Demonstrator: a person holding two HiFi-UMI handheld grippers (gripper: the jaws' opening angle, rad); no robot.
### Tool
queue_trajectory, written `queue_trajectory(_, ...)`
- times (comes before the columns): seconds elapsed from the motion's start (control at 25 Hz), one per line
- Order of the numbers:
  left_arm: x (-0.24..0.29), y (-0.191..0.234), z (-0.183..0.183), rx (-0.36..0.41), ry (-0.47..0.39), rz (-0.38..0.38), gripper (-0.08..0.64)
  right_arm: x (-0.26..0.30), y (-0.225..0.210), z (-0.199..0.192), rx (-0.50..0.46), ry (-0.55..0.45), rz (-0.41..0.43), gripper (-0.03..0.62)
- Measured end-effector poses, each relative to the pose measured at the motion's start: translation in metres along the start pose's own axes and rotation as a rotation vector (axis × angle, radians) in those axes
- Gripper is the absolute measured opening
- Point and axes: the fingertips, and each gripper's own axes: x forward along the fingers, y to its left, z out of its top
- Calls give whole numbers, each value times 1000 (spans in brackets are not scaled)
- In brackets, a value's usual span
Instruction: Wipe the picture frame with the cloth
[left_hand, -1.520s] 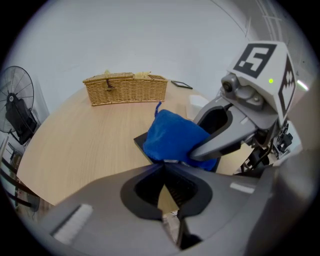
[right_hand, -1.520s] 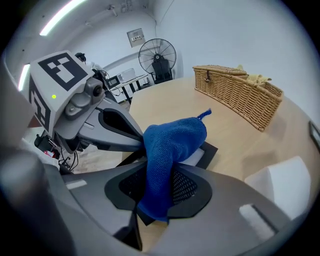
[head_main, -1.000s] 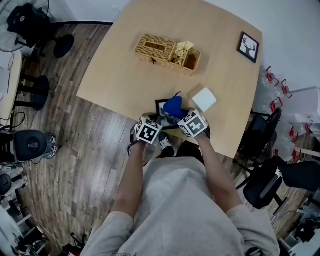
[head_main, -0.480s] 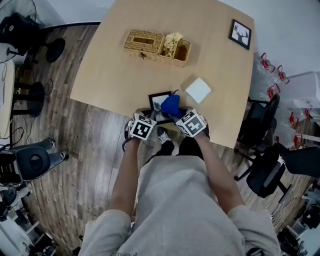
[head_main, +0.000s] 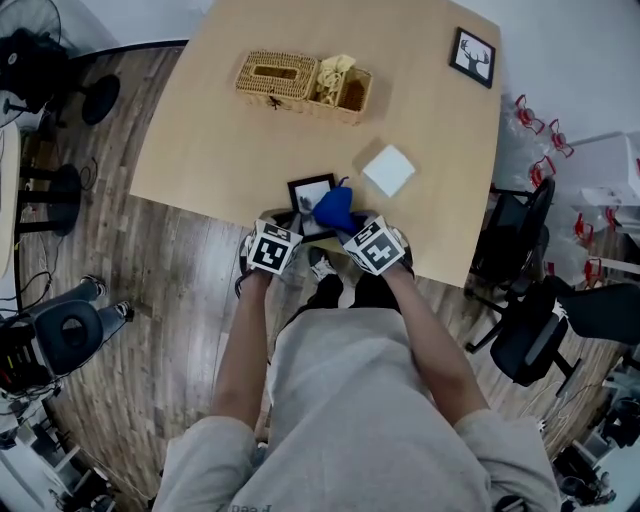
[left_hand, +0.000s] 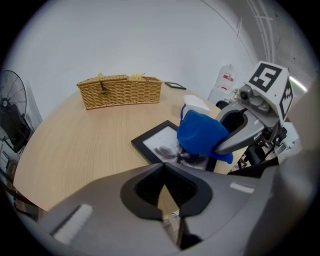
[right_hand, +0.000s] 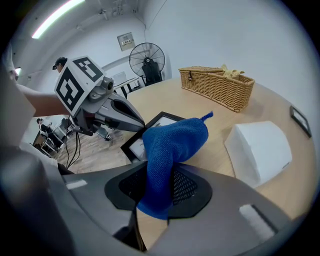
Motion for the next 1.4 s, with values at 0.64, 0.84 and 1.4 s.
queue_trajectory(0.64, 0, 0, -2, -19, -10, -5, 54, 27, 49, 13, -95, 37, 87, 103)
queue_trajectory(0.84, 3, 2, -4, -19, 0, -14, 54, 33, 68, 17, -139, 42, 117, 103)
queue_trajectory(1.4, 3, 5, -5, -37, -5, -33, 54, 39, 82, 23, -174, 17, 144, 104)
